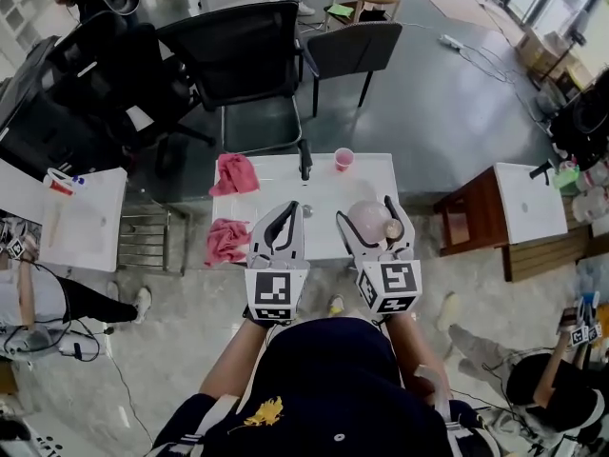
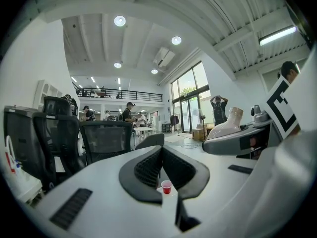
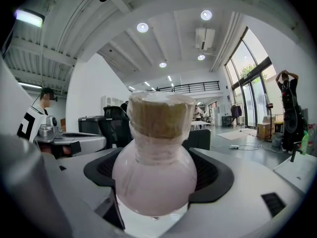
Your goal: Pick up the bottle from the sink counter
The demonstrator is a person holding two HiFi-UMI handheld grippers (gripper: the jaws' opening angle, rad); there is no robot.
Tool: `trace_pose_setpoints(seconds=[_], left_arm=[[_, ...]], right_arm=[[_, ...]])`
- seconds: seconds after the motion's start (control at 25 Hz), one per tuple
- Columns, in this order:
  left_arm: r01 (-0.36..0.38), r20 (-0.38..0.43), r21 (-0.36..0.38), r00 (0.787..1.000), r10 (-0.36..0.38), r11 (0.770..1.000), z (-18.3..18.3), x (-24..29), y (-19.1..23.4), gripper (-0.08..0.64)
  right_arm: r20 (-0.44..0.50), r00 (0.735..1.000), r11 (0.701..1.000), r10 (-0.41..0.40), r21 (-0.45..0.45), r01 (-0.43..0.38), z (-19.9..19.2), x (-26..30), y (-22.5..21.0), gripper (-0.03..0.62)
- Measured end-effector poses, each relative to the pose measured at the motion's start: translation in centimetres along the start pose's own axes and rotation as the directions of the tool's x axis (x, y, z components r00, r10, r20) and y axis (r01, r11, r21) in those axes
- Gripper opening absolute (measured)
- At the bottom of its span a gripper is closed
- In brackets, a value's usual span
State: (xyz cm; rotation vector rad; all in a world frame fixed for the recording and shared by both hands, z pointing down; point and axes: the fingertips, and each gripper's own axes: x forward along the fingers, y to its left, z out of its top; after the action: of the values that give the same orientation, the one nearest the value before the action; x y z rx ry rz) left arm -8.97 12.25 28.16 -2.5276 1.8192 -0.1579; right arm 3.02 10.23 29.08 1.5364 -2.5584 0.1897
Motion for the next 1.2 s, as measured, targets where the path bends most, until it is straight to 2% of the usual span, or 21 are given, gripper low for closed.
trace_pose_setpoints(seconds=[0.36, 0.72, 1.2], left_arm=[[0.022, 0.003, 0.012, 1.0, -0.022, 1.0, 0.0, -0.1, -0.1, 0.018], [0.03, 0.018, 0.072, 0.999, -0.031, 0.997, 0.3, 0.2, -0.8, 0.018], [0.044, 0.009, 0.073, 0.999, -0.044, 0.996, 0.1, 0.1, -1.1, 0.018]], right_arm=[[-0.003, 1.0, 1.0, -0.001, 0.001, 0.001, 0.0, 0.1, 0.6, 0.431], [0.002, 1.0, 1.0, 0.006, -0.009, -0.006, 0.3, -0.1, 0.8, 0.43], [-0.009, 1.0, 1.0, 0.008, -0.011, -0.008, 0.1, -0.3, 1.1, 0.43]])
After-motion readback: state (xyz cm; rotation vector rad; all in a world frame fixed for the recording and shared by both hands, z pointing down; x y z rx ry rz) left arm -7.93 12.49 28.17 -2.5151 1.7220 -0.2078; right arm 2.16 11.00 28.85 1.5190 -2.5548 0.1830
